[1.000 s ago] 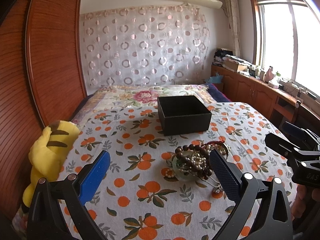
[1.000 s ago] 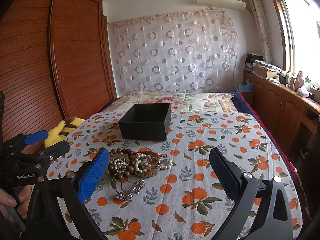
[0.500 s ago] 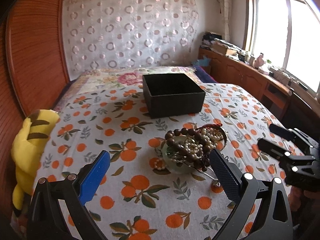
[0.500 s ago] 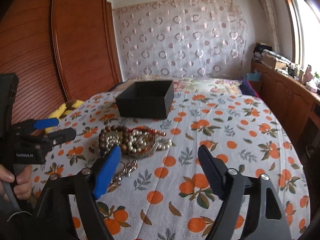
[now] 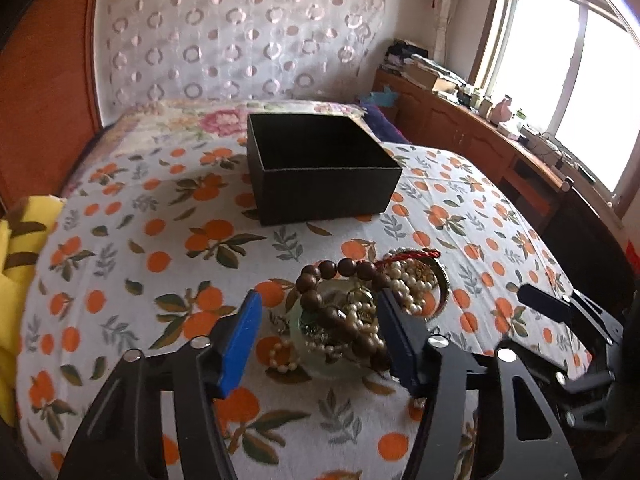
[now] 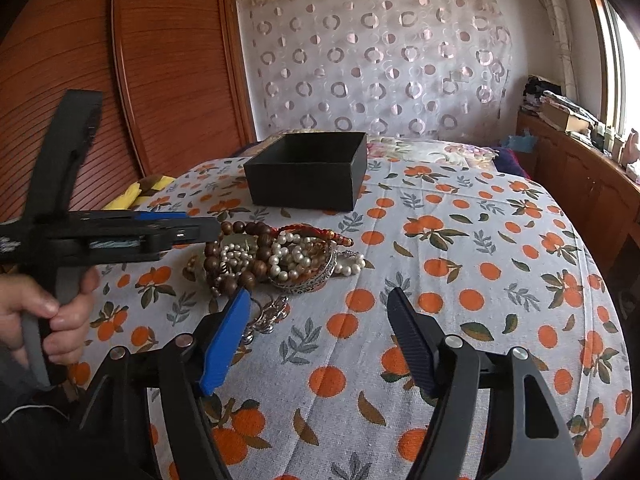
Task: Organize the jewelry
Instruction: 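Lower the left tool onto the brown bead bracelet and close it, then lift the bead bracelet with the left tool and carry it over the black box, then open the left tool to drop the bead bracelet into the box, then grasp a silver wavy hairpin with the right tool while the left tool grasps a pearl necklace, then lift the hairpin with the right tool while the left tool carries the pearl necklace to the box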
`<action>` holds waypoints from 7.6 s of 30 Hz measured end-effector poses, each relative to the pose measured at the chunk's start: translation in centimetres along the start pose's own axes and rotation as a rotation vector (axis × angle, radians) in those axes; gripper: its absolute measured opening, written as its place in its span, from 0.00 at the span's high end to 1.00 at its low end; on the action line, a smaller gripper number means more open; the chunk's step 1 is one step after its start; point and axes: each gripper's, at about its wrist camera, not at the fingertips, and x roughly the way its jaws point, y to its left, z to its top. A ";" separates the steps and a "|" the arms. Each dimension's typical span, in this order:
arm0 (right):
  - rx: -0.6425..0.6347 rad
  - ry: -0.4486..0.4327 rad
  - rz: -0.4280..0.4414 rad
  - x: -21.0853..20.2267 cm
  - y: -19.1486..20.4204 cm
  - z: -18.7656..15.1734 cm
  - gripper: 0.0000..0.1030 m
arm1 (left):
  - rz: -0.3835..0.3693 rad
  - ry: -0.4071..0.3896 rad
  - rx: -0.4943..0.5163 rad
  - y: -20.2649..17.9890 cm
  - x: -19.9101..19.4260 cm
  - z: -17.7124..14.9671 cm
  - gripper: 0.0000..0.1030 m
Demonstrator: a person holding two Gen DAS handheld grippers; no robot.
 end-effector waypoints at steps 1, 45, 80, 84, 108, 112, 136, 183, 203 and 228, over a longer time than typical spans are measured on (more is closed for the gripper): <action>-0.001 0.001 0.001 0.0 0.0 0.1 0.29 | 0.002 0.011 -0.007 0.1 0.5 0.2 0.49; -0.221 0.204 0.060 8.3 -0.3 5.5 0.66 | -0.027 -0.180 0.031 -0.5 -6.1 5.5 0.88; -0.161 0.012 0.078 5.0 -2.6 13.6 0.92 | 0.021 -0.198 0.097 -0.4 -4.7 11.7 0.88; -0.153 0.010 0.064 5.7 -3.0 14.3 0.92 | 0.026 -0.207 0.109 -0.9 -4.0 13.1 0.88; -0.171 0.089 0.066 11.5 -1.4 14.8 0.92 | 0.108 -0.104 0.093 1.2 1.6 12.4 0.77; -0.183 0.106 0.068 12.5 -1.0 14.8 0.92 | 0.122 -0.101 0.107 1.6 0.7 10.9 0.76; -0.145 0.086 0.112 3.3 -1.1 6.2 0.59 | 0.068 -0.031 0.126 0.6 -2.5 -1.5 0.51; -0.233 0.254 0.048 2.1 -2.2 0.0 0.44 | -0.010 0.010 0.171 -1.7 -1.2 -1.6 0.60; -0.215 0.236 0.051 2.2 -2.4 -0.2 0.43 | -0.062 0.073 0.146 -2.0 2.2 0.1 0.96; -0.213 0.129 0.028 0.3 -2.4 3.7 0.44 | -0.053 -0.198 0.161 -3.4 -7.4 7.9 0.96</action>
